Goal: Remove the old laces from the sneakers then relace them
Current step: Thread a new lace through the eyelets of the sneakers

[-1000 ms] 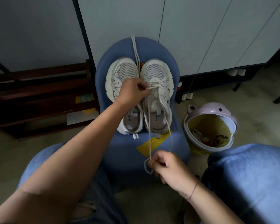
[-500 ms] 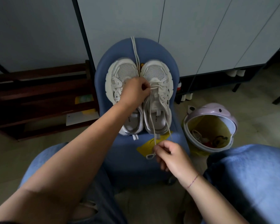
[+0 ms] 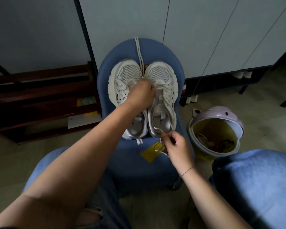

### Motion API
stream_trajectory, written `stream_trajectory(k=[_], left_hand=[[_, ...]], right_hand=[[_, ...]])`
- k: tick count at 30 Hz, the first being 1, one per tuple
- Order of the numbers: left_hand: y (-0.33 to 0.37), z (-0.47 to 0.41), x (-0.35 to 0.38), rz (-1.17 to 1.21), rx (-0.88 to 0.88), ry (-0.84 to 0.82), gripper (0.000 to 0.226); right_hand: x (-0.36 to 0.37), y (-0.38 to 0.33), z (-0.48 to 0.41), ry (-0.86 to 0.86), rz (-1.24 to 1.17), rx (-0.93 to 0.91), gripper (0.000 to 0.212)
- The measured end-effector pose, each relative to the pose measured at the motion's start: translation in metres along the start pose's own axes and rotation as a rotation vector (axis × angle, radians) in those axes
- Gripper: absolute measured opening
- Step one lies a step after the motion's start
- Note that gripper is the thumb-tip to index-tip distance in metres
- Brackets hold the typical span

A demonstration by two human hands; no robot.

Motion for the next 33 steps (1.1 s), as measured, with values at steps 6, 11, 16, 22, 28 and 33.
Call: stream_trajectory(k=[6,11,16,22,28,33], left_hand=[[0.0,-0.003,-0.001,0.248,-0.074,0.029,0.012],[-0.001,-0.006,-0.004,0.46,-0.173,0.039,0.013],[-0.011,-0.009,-0.006,0.864,-0.281,-0.053,0.014],[-0.015,-0.01,-0.004,0.796,-0.268,-0.003,0.023],[-0.015,-0.012,-0.003,0.741,-0.231,0.055,0.012],[-0.018,-0.014,-0.001,0.673,-0.205,0.038,0.016]], right_hand=[[0.002,0.009,-0.002,-0.002,0.004,0.028,0.021],[0.002,0.01,0.002,-0.042,0.052,0.023,0.023],[0.006,0.029,0.024,-0.204,0.228,0.123,0.03],[0.0,0.031,0.03,-0.261,0.26,0.146,0.036],[-0.007,0.03,0.029,-0.197,0.179,0.13,0.033],[-0.001,0.034,0.029,-0.212,0.216,0.175,0.033]])
Point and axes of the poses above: each hand's wrist, its own z-axis away from the middle knuckle, its own x-axis out of the palm, y = z × x, the point moved 5 cm from there along -z, towards the middle knuckle, and after that the axes turned 3 degrees about -z, right-handed, at the moved point
